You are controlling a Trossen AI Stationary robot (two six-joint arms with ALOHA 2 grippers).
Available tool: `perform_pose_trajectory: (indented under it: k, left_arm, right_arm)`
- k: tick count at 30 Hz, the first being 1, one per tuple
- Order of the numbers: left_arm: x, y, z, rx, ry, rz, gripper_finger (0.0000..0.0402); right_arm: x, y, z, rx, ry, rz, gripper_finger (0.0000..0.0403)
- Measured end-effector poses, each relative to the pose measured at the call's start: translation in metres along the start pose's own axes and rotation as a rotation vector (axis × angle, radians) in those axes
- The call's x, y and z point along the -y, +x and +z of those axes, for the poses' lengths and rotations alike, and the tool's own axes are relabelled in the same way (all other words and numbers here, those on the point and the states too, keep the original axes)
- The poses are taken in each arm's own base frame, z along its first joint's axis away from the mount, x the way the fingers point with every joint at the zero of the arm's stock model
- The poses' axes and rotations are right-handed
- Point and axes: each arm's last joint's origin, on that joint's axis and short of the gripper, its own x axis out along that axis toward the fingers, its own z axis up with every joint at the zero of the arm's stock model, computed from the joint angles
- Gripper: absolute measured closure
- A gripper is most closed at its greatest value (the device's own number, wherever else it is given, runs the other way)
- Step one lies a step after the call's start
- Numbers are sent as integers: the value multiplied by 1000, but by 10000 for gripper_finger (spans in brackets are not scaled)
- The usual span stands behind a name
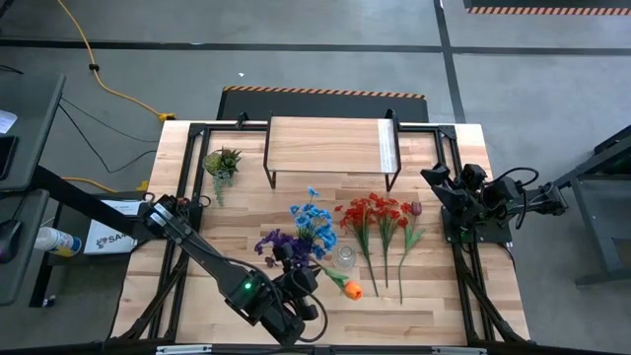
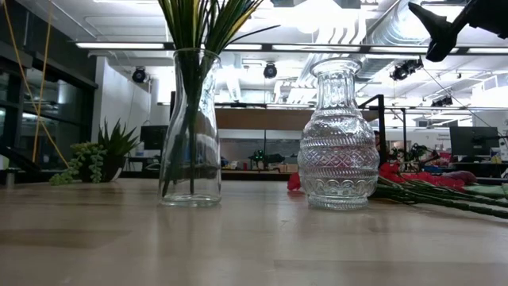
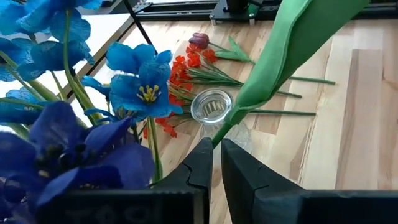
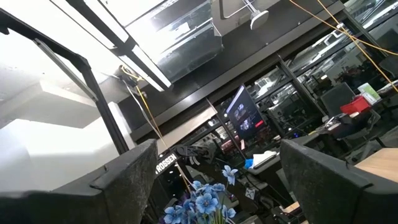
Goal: Pick and place flowers into a vace then onto a shelf
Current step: Put the orange flower into the left transparent flower vase
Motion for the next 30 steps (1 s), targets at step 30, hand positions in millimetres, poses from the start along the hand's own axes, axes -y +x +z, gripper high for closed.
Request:
perform_pose_trajectory:
  k: [30]
  left_arm:
    - [-1, 9, 6, -39, -26, -60, 332]
  right_arm:
    - [0, 0, 0, -1, 0, 0, 75]
